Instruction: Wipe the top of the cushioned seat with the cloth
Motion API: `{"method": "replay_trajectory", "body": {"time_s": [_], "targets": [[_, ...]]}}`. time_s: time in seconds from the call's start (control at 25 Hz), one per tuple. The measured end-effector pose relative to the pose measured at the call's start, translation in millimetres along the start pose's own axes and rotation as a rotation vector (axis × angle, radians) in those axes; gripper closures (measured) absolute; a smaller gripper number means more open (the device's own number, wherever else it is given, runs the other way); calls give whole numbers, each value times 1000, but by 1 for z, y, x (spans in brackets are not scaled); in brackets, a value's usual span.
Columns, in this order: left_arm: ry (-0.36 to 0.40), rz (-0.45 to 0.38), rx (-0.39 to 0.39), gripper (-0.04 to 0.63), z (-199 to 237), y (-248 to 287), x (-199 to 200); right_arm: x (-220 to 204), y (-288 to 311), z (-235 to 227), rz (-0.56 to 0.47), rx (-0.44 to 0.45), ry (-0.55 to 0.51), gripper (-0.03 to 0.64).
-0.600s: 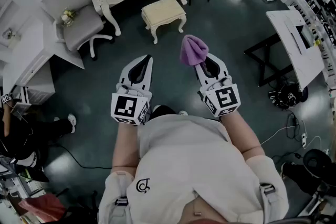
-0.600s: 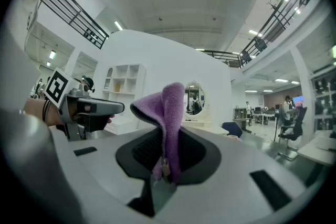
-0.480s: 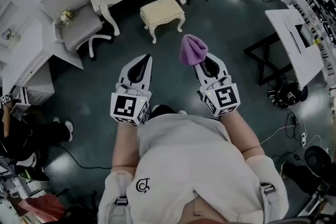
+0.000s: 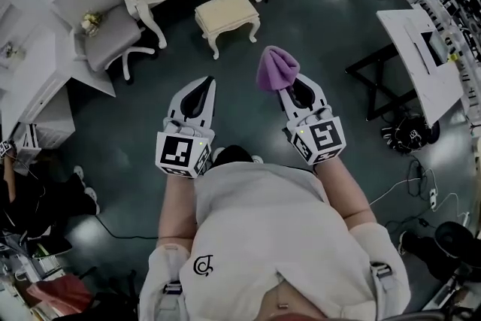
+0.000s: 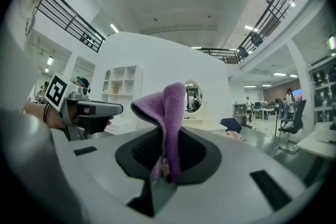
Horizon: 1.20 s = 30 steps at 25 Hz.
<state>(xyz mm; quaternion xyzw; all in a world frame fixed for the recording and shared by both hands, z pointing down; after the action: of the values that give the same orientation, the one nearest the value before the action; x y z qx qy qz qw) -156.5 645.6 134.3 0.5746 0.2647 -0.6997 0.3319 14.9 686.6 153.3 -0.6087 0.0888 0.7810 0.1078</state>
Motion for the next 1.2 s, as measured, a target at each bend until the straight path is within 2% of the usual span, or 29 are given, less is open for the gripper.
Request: {"method": "replay_trajectory", "body": {"time_s": [0.28, 0.48, 0.8, 1.2], "targets": [[-8, 26, 2, 581, 0, 19, -15, -24, 13, -12, 45, 20, 32, 545], [-30, 35, 11, 581, 32, 48, -18, -39, 54, -26, 70, 35, 32, 543], [-72, 25, 26, 581, 123, 143, -13, -64, 167, -66, 116, 69, 28, 541], [-108, 14, 32, 581, 271, 286, 34, -85, 367, -127, 194, 121, 69, 540]]}}
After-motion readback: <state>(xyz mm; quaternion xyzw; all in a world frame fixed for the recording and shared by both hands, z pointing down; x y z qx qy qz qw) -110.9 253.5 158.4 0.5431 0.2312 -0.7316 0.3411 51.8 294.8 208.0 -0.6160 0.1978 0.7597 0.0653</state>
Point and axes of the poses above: the fingertips, and each gripper's own axes: y forward along the fingers, z to its left, x out of its top, the point moved 2 cm from there along -y, backward along the fingers, and after that the axes turned 14 degrees about -y, right-handed, at the moved point
